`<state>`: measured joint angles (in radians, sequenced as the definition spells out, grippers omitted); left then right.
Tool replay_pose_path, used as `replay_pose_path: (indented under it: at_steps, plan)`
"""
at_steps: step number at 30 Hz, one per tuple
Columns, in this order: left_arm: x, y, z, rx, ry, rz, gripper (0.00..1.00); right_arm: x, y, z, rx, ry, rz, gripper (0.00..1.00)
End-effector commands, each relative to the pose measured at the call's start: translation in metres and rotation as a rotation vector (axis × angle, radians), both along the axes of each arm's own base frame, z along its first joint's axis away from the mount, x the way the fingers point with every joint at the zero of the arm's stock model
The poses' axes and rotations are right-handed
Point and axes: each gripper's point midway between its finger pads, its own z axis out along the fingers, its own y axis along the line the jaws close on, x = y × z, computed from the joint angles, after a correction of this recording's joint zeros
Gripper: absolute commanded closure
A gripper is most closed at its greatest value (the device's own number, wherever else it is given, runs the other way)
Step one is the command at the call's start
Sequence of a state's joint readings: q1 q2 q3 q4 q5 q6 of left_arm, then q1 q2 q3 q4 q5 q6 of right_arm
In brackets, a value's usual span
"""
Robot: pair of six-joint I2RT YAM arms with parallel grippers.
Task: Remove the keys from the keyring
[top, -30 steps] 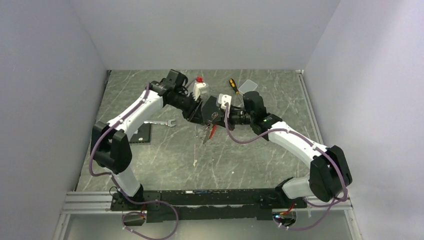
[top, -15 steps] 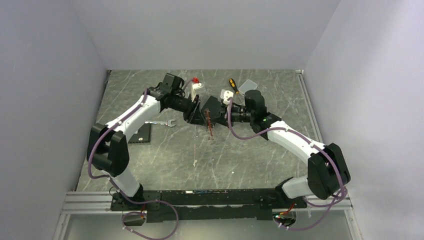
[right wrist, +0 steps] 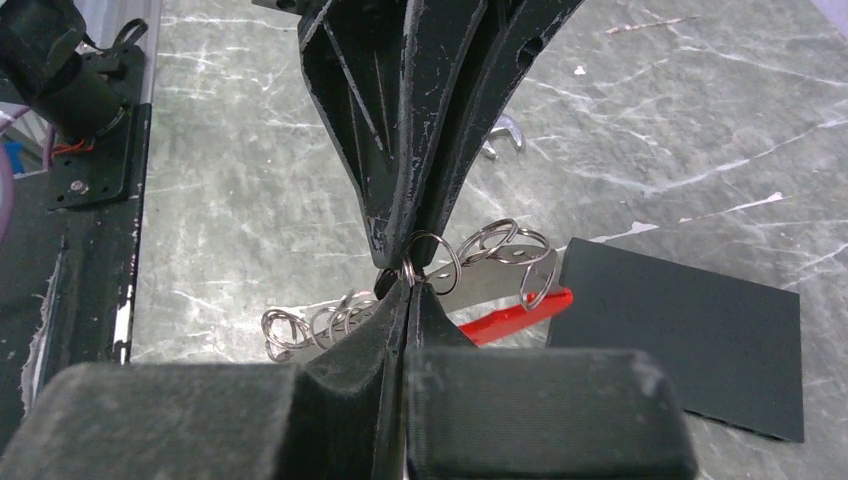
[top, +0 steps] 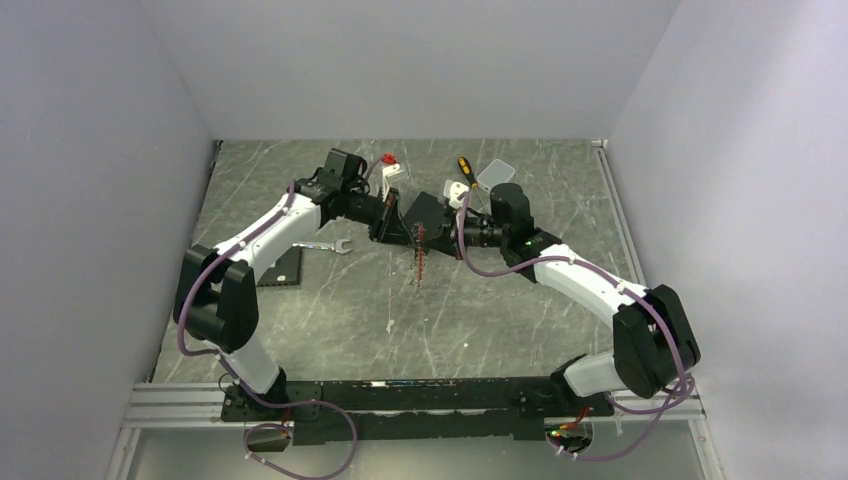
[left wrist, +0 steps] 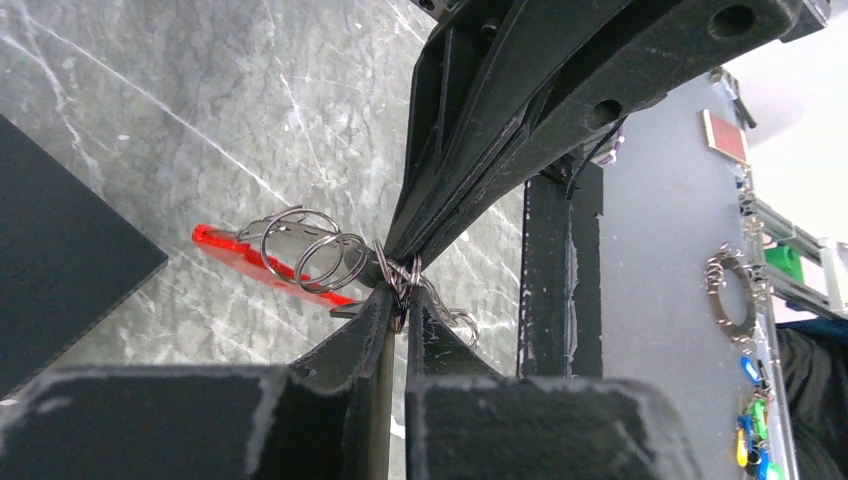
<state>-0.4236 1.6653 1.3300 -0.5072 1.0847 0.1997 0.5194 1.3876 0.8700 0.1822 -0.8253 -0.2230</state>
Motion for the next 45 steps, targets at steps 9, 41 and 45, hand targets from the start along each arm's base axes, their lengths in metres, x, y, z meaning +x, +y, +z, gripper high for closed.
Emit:
replay_pose_path:
  at_steps: [9,41,45]
  plan:
    - [0.003,0.000,-0.011,-0.042,0.126,0.028,0.87,0.001,0.002,0.030,0.116,-0.050,0.033,1.00]
    - [0.010,0.019,0.010,-0.130,-0.188,-0.086,0.66,0.026,-0.002,-0.010,0.246,-0.008,-0.099,1.00]
    - [0.006,0.011,-0.003,-0.135,-0.209,-0.122,0.67,0.032,0.000,-0.014,0.258,0.012,-0.116,1.00]
